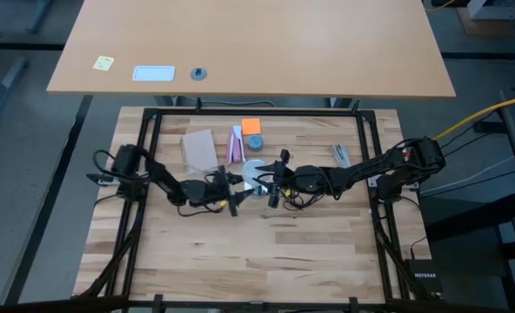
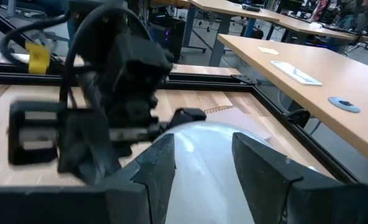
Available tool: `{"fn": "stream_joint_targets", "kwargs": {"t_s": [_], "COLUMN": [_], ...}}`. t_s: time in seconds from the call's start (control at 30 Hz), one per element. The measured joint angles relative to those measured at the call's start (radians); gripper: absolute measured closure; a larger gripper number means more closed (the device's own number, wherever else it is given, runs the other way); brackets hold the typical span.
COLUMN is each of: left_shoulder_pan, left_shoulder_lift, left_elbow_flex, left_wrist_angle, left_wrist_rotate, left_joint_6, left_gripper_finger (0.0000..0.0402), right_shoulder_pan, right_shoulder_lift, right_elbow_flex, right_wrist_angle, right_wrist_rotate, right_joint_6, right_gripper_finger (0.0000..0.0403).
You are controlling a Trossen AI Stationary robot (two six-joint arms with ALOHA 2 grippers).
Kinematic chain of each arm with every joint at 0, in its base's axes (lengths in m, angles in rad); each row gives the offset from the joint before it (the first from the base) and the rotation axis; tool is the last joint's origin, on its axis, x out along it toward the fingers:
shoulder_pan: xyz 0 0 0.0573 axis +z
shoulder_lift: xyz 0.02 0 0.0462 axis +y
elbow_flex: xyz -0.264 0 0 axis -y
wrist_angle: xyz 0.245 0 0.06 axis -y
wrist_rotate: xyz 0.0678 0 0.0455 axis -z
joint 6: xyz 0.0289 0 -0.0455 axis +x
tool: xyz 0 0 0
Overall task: Screw lightbulb
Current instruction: Insert the lightbulb into the lamp
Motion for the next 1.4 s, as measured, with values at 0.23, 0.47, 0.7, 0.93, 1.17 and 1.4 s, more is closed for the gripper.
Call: {"fn": "stream_joint_targets", "kwargs": {"t_s": [0.23, 0.47, 0.7, 0.93, 1.17, 1.4], "left_shoulder_pan": [0.035, 0.043, 0.043, 0.067, 0.09, 0.09], "left_shoulder_lift": [0.048, 0.049, 0.049, 0.049, 0.049, 0.049], "left_elbow_flex": [0.053, 0.046, 0.066, 0.119, 0.127, 0.127], "left_wrist_angle": [-0.015, -0.081, -0.083, -0.094, -0.101, -0.103], "left_wrist_rotate": [-0.005, -0.018, -0.033, -0.033, -0.027, -0.027], "left_joint_6": [-0.005, -0.042, -0.009, 0.071, 0.061, 0.06], "left_gripper_finger": [0.0161, 0.0161, 0.0161, 0.0161, 0.0161, 0.0193], "right_shoulder_pan": [0.0, 0.0, 0.0, 0.0, 0.0, 0.0], "right_shoulder_lift": [0.0, 0.0, 0.0, 0.0, 0.0, 0.0], "right_elbow_flex": [0.0, 0.0, 0.0, 0.0, 0.0, 0.001], "right_wrist_angle": [0.0, -0.001, -0.001, -0.001, -0.001, -0.001], "right_wrist_rotate": [0.01, 0.017, 0.018, 0.018, 0.022, 0.022], "right_joint_6": [-0.007, -0.004, -0.002, -0.001, 0.002, 0.001], "right_gripper_finger": [0.0236, 0.0236, 0.0236, 0.0236, 0.0236, 0.0236]}}
